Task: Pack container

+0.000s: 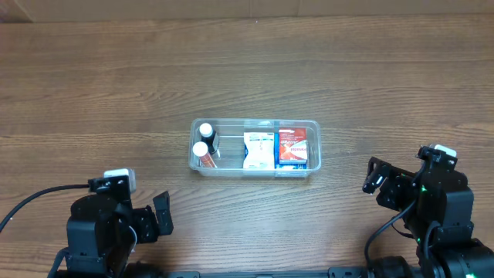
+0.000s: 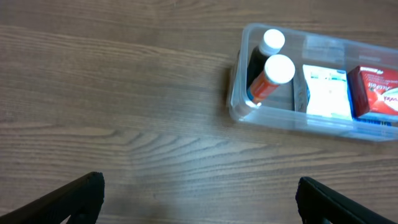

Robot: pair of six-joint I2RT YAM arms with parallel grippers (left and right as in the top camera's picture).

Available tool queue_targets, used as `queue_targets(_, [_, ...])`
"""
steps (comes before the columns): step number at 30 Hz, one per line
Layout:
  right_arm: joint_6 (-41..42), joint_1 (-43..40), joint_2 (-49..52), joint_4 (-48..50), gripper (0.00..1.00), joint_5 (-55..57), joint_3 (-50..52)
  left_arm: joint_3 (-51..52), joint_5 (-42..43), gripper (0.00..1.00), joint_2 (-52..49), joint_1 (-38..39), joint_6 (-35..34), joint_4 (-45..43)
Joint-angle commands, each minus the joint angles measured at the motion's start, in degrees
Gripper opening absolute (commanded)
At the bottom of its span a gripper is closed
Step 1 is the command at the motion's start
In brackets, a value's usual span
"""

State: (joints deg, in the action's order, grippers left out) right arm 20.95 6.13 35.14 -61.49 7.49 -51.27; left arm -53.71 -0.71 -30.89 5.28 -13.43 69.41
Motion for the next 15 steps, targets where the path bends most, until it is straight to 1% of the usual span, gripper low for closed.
queue_targets(1, [0.07, 0.24, -0.24, 0.28, 1.00, -0.02, 0.22, 0.55, -0.76, 1.00, 0.57, 0.28, -0.92, 0.46])
queue_targets(6, [0.07, 0.24, -0.31, -0.17, 1.00, -0.04, 0.22, 0.55, -0.76, 1.00, 0.57, 0.28, -0.92, 0.46])
queue_targets(9, [-2.29, 0.28, -4.35, 0.59, 1.00, 0.42, 1.90, 0.55, -0.76, 1.00, 0.57, 0.28, -0.92, 0.48])
queue_targets(11, [-6.27, 0.28, -9.07, 6.73, 1.00, 0.37, 7.48, 0.55, -0.76, 1.00, 0.57, 0.28, -0.92, 0.48])
queue_targets(15, [-6.43, 0.28, -23.04, 21.68, 1.00, -1.57, 23.34, 0.55, -0.76, 1.00, 0.57, 0.28, -0.92, 0.48])
